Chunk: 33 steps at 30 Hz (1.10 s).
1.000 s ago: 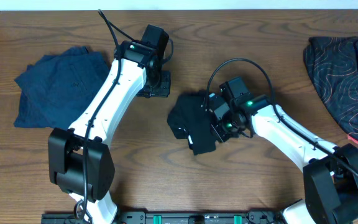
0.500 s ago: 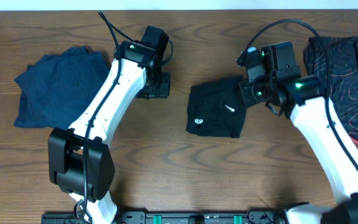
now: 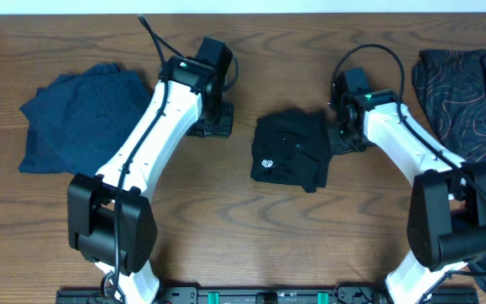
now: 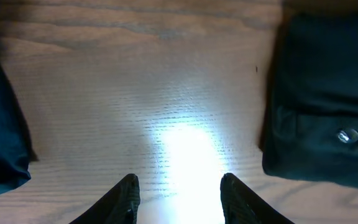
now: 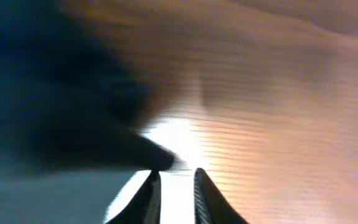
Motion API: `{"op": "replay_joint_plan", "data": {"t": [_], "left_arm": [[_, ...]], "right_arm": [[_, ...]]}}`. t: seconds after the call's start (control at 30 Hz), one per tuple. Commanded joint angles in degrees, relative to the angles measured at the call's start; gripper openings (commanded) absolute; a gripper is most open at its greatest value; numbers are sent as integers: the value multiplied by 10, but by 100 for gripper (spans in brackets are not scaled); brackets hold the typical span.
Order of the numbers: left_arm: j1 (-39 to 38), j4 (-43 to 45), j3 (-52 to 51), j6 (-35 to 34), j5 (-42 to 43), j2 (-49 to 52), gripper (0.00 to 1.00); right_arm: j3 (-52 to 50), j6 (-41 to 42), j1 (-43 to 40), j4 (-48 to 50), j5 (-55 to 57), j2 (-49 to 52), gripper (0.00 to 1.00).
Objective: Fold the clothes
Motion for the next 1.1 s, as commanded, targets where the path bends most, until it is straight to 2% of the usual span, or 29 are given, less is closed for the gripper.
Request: {"op": "replay_joint_plan", "data": {"t": [0.0, 0.03, 0.07, 0.2, 0.33, 0.37, 0.53, 0.67, 0.7, 0.8, 0.97, 1.07], "left_arm": [[-15, -4, -3, 22, 4, -5, 45], [-20, -4, -3, 21, 4, -5, 45], [-24, -4, -3, 22, 4, -5, 45], [-41, -9, -3, 21, 5, -5, 45], [-52, -22, -4, 21, 13, -5, 45], [-54, -23, -4, 21, 22, -5, 45], [-54, -21, -6, 21, 71, -5, 45], [-54, 0, -33, 21, 79, -5, 46], [-54, 10, -46, 22, 94, -5, 46], [-55, 60, -88, 28, 131, -5, 50], [-63, 134, -136, 28, 131, -5, 51], [-78, 145, -146, 31, 131, -5, 51]], "right_arm": [[1, 96, -22, 15, 135, -8, 25], [1, 96, -23, 23, 125, -13, 34], [1, 88, -23, 26, 113, -19, 36], [2, 53, -21, -23, -1, -61, 35], [-1, -44, -19, -85, -287, -116, 36], [-2, -59, -16, -97, -320, -124, 37], [-7, -61, 6, -120, -322, -135, 41], [-28, -52, 23, -103, -322, -134, 63], [-38, -43, 28, -93, -323, -134, 65], [-71, -24, 34, -44, -317, -134, 66], [-135, 10, 40, 50, -316, -132, 64], [-169, 12, 43, 83, -314, -131, 57]]}}
